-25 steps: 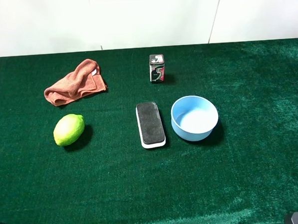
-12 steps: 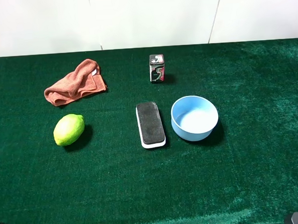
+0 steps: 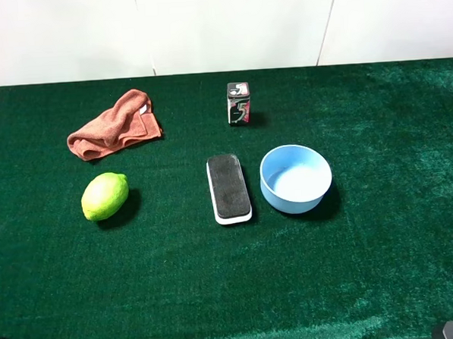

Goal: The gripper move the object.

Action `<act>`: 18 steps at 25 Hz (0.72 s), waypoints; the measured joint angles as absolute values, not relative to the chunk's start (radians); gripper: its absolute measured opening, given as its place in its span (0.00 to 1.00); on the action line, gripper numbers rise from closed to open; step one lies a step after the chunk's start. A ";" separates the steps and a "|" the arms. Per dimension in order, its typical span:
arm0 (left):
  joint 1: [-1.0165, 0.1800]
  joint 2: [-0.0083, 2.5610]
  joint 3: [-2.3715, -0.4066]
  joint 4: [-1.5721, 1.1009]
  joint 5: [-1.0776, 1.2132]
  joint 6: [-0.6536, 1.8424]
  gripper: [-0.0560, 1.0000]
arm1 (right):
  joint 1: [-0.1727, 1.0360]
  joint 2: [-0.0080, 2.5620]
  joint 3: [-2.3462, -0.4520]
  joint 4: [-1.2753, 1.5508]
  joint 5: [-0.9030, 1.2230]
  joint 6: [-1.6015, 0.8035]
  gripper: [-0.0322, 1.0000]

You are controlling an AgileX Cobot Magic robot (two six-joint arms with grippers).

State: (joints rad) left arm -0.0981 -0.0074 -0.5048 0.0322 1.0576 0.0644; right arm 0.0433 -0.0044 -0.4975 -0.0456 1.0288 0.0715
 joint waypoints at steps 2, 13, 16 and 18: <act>-0.098 -0.007 -0.505 0.032 1.058 0.064 0.99 | 0.043 -0.004 -0.498 -0.046 1.029 0.072 0.70; -0.098 -0.007 -0.505 0.032 1.058 0.064 0.99 | 0.043 -0.006 -0.498 -0.046 1.029 0.071 0.70; -0.098 -0.007 -0.505 0.032 1.058 0.064 0.99 | 0.043 -0.006 -0.498 -0.046 1.029 0.071 0.70; -0.098 -0.007 -0.505 0.032 1.058 0.064 0.99 | 0.043 -0.006 -0.498 -0.046 1.029 0.071 0.70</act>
State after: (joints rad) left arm -0.0981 -0.0074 -0.5048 0.0322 1.0576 0.0644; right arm 0.0433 -0.0064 -0.4975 -0.0456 1.0288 0.0707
